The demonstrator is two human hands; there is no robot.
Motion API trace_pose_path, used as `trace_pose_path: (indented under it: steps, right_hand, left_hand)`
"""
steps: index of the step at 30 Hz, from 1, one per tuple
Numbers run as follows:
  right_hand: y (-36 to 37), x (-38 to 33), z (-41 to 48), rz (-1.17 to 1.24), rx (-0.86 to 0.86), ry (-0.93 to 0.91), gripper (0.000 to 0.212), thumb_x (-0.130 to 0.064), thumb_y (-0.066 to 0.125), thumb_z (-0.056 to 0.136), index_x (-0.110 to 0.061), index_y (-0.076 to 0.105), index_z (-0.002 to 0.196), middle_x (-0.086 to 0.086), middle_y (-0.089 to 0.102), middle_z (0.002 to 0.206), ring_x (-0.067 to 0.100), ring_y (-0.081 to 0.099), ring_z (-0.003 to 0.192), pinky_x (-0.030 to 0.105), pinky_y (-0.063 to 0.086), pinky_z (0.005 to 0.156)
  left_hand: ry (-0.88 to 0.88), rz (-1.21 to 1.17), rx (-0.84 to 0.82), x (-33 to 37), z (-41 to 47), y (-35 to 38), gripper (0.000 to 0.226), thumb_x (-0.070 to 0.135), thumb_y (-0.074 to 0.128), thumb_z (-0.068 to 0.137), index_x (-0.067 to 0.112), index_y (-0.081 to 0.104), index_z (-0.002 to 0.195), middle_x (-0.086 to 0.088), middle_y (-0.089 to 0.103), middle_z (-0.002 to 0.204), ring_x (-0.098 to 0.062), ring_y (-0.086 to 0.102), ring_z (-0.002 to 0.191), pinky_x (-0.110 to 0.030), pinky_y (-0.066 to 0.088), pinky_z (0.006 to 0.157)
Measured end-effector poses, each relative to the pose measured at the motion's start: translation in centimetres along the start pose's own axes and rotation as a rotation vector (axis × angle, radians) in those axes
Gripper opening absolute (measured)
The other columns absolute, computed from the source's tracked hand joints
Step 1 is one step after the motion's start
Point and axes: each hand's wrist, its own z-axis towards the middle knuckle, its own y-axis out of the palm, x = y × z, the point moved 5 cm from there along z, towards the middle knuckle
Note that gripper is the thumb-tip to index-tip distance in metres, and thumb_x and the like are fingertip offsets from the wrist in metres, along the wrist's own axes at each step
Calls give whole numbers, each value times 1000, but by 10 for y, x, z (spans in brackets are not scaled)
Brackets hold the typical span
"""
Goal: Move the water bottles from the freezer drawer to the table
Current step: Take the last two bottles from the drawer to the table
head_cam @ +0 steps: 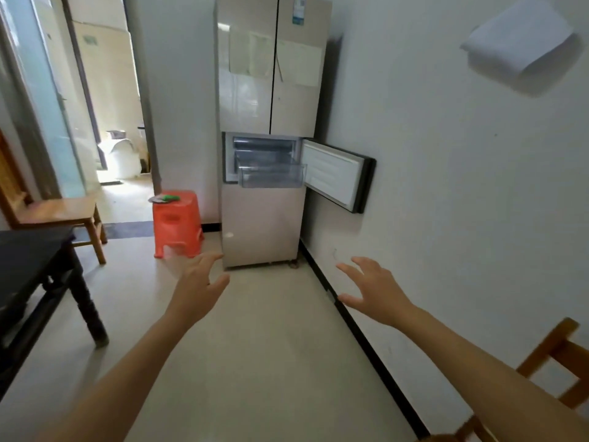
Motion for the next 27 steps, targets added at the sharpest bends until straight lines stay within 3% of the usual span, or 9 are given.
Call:
trace_pose_path:
  steps: [6, 13, 22, 27]
  right_hand:
    - [7, 67, 106, -73, -51, -3, 64, -46, 48, 90, -26, 22, 145, 4, 19, 152, 19, 16, 140, 35, 21, 110]
    - [52, 139, 182, -87, -181, -25, 63, -46, 44, 92, -27, 17, 145, 4, 14, 154, 17, 11, 142, 32, 17, 112]
    - [63, 234, 317, -41, -58, -101, 64, -46, 46, 91, -27, 19, 145, 4, 18, 152, 19, 17, 140, 34, 21, 111]
    - [59, 291, 399, 25, -6, -124, 66, -47, 51, 88, -28, 23, 144, 4, 26, 149, 17, 22, 138, 33, 25, 112]
  left_hand:
    - [-30, -75, -2, -19, 116, 55, 39, 2, 62, 82, -3, 55, 120, -21, 56, 122, -33, 49, 116, -33, 34, 98]
    - [-99, -22, -21, -48, 199, 104, 40, 3, 62, 83, 0, 54, 122, -20, 56, 123, -34, 48, 116, -35, 34, 96]
    - [-82, 46, 28, -28, 331, 174, 37, 6, 61, 85, 1, 54, 121, -22, 55, 123, -35, 52, 112, -44, 40, 95]
    - [-90, 58, 93, -8, 404, 198, 34, 6, 58, 87, 1, 54, 120, -21, 55, 120, -31, 51, 106, -40, 40, 90]
